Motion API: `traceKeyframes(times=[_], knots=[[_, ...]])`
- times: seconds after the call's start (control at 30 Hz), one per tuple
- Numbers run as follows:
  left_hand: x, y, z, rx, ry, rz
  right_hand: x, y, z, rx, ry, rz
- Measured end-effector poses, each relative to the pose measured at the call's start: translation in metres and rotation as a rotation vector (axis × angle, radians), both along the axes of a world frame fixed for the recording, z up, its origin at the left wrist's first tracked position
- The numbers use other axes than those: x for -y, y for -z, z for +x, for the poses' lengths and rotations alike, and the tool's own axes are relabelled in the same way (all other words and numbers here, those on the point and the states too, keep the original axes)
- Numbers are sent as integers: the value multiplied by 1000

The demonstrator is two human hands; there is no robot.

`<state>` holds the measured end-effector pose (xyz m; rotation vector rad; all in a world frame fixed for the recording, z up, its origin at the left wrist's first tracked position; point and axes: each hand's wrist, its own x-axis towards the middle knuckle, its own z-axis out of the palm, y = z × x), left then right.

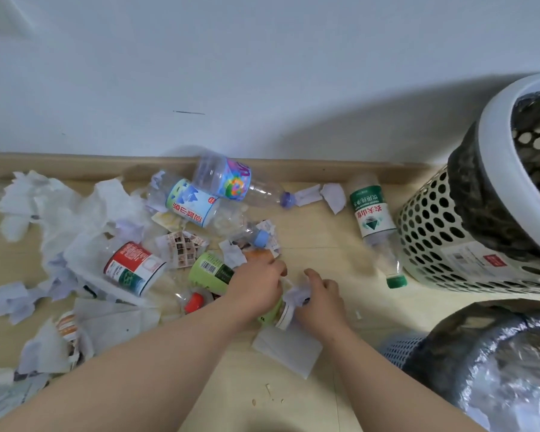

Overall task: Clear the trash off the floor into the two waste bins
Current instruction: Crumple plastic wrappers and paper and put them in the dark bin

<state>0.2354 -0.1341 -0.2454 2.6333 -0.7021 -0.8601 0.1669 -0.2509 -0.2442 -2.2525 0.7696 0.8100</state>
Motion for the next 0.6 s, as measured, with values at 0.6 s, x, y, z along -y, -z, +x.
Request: traceKeyframes(times=[0.6], knots=[[-17,-39,27,-558,-886,-724,-18,-36,67,388,161,224]])
